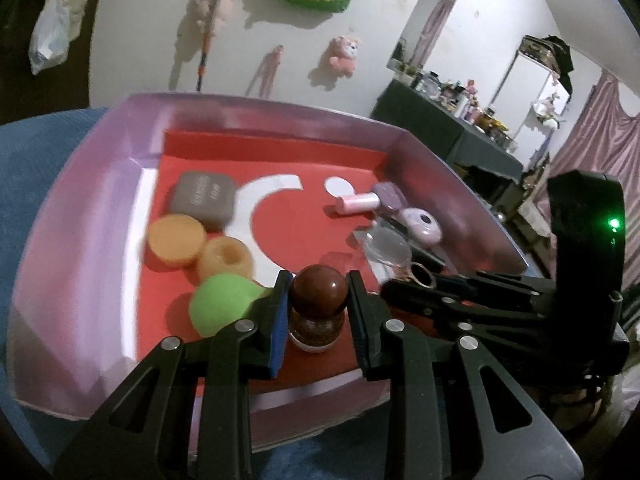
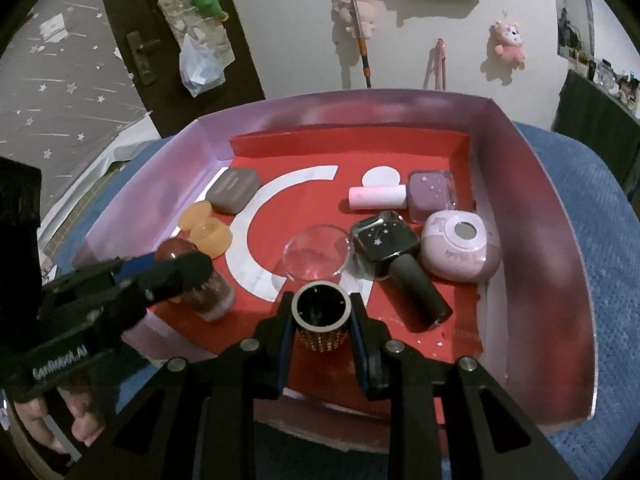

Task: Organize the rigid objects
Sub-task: 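Lower both items onto the box base and open both grippers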

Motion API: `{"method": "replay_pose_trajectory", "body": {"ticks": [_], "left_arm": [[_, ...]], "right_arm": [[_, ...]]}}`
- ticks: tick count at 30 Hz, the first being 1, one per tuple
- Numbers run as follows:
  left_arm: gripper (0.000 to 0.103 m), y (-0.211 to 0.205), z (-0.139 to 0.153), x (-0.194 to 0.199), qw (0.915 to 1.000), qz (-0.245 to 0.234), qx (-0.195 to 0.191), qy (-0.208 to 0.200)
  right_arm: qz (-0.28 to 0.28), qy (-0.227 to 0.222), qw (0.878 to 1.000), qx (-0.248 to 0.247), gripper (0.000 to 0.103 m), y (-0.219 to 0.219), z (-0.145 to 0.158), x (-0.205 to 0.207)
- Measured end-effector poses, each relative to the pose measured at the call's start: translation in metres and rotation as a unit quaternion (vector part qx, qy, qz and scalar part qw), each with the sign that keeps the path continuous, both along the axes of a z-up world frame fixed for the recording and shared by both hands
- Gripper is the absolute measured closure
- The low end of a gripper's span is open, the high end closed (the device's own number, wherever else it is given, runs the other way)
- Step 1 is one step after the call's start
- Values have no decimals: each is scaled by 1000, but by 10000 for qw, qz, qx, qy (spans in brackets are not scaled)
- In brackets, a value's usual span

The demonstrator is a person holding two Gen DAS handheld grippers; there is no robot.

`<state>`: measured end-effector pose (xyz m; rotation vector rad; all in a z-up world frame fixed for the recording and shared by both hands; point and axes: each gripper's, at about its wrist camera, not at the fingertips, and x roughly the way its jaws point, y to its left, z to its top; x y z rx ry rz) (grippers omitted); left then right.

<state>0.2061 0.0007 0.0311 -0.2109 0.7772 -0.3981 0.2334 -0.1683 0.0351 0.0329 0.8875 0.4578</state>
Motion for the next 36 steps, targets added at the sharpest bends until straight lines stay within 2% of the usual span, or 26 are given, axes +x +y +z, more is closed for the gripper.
{"method": "replay_pose_trajectory", "body": {"ticks": [2, 12, 23, 36], "left_arm": [[78, -4, 1, 0, 10000, -2, 89, -40], [78, -6, -1, 2, 10000, 8, 45, -56], [78, -5, -1, 2, 10000, 10, 26, -53], [78, -7, 1, -1, 9997, 36, 207, -109]], "right_arm": [[-10, 6, 10000, -15, 76, 0, -2, 0], [-119, -105, 9996, -216, 75, 1, -3, 2], [-126, -102, 9997, -197, 75, 1, -3, 2], [-146, -86, 9997, -149, 74, 0, 0, 2]]}}
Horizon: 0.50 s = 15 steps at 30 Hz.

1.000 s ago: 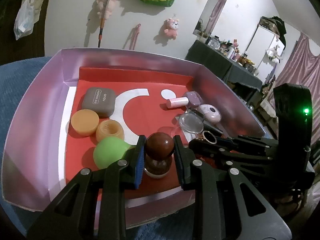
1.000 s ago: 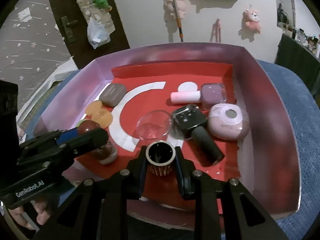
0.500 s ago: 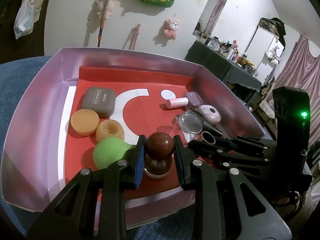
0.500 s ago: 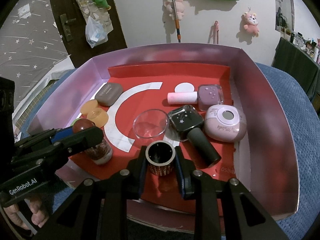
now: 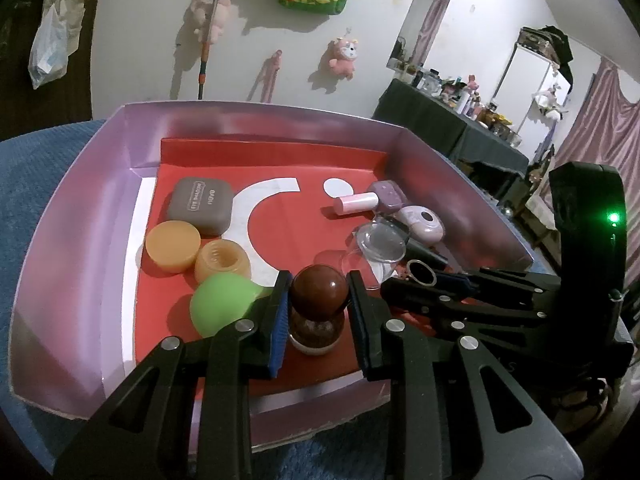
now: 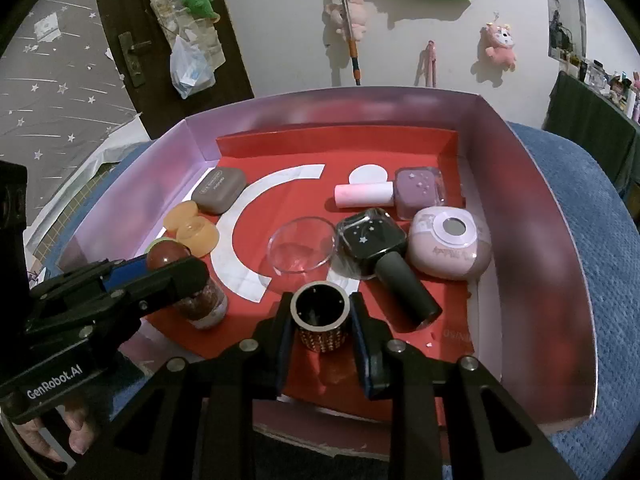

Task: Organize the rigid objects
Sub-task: 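Lower both items onto the box base and open both grippers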

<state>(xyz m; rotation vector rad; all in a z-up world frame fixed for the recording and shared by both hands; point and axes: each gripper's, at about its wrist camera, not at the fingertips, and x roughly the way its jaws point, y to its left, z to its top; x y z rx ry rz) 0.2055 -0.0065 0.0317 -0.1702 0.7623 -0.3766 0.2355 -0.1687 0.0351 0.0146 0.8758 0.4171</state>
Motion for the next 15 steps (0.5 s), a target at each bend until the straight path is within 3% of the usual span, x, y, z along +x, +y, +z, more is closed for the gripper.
{"method": "replay_pose_trajectory", "body": {"ticks": [4, 15], "left_arm": [[78, -3, 1, -2, 9999, 2, 120, -52], [77, -4, 6, -9, 9996, 85, 213, -191]], "right_arm": [[-16, -22, 10000, 4, 62, -2, 1, -1], [-78, -119, 9999, 62, 53, -6, 5, -9]]}}
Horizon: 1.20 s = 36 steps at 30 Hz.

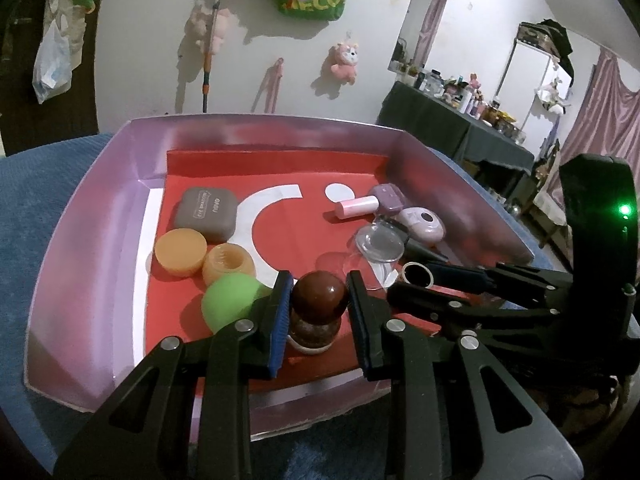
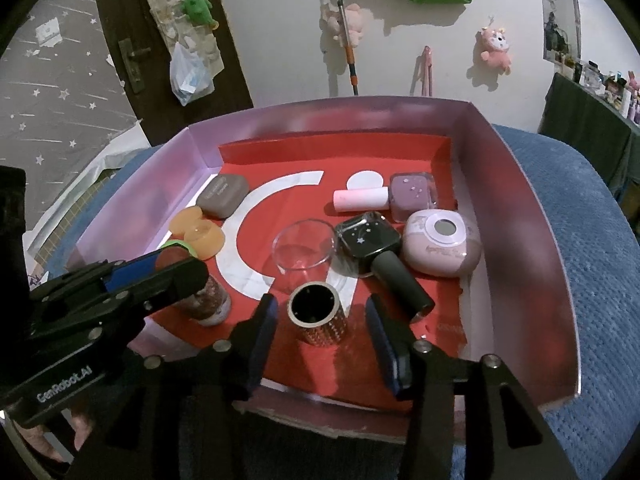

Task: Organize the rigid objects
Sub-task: 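Lower both items onto the box base and open both grippers, then lift both open grippers up out of the box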

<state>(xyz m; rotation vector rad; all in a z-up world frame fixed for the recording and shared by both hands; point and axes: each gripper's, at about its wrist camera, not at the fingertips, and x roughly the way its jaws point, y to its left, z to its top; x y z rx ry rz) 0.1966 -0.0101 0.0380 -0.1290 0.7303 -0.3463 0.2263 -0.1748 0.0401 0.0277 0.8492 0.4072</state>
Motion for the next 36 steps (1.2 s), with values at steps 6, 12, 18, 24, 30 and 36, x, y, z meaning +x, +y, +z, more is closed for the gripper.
{"method": "replay_pose_trajectory", "body": {"ticks": [6, 12, 18, 24, 30, 36], "left_arm": [[76, 1, 7, -9, 9999, 92, 56, -99], [25, 9, 17, -25, 9989, 324, 98, -334], [25, 19, 20, -35, 9986, 420, 108, -319], [9, 22, 15, -46, 9977, 537, 260, -308], [8, 24, 6, -53, 9971, 646, 326, -231], [7, 27, -1, -54, 9969, 710, 302, -179]], "right_arm": [[-79, -167, 9998, -52, 46, -1, 9, -9], [-147, -354, 9993, 17, 37, -7, 19, -24], [-348, -413, 9985, 45, 33, -12, 19, -33], [-596, -559, 9967, 16, 22, -18, 21, -47], [-752, -819, 9937, -156, 19, -14, 19, -58], [-871, -980, 9910, -278, 16, -12, 13, -62]]}}
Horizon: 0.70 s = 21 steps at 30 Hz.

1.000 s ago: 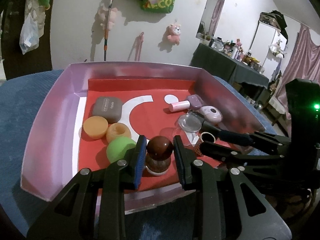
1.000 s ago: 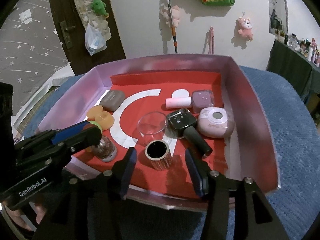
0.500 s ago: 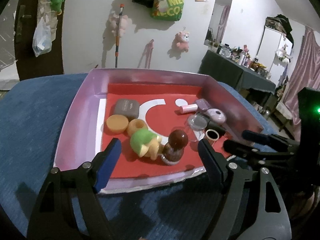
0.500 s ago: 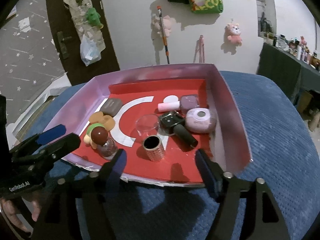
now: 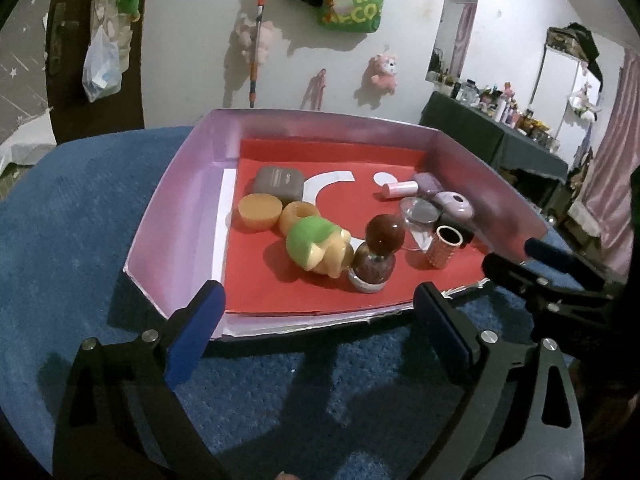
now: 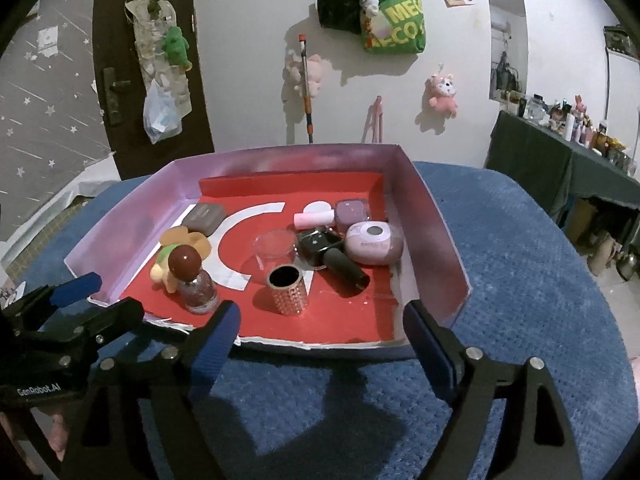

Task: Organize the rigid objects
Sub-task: 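Lift both open grippers up out of the box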

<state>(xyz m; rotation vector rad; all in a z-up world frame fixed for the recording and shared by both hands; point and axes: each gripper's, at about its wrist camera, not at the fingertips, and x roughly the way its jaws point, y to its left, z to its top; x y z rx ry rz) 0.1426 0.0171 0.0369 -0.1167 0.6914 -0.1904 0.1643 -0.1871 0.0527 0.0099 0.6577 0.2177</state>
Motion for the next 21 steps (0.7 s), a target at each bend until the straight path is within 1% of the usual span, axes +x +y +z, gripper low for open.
{"method": "replay_pose_trajectory", "body": {"ticks": [1, 2, 3, 6, 10, 14, 21], "left_arm": [[6, 1, 0, -1, 10000, -12, -44, -27], [2, 2, 1, -1, 10000, -29, -84, -34], [0, 2, 0, -1, 9999, -34, -106, -35], [0, 3, 0, 0, 9999, 9, -114, -16], [0, -1, -3, 4, 9999, 7, -4, 128], [0, -6, -5, 5, 9997, -57, 120, 188], [0, -6, -4, 3, 9998, -22, 97, 197]], "right_arm": [[-3, 6, 10000, 3, 15, 0, -2, 0], [1, 2, 10000, -15, 14, -1, -2, -1], [6, -10, 10000, -36, 13, 0, -1, -1], [16, -13, 10000, -60, 10, 2, -2, -1], [42, 11, 9999, -112, 7, 4, -3, -1], [43, 13, 9999, -123, 7, 5, -3, -1], [56, 0, 10000, -38, 7, 3, -3, -1]]}}
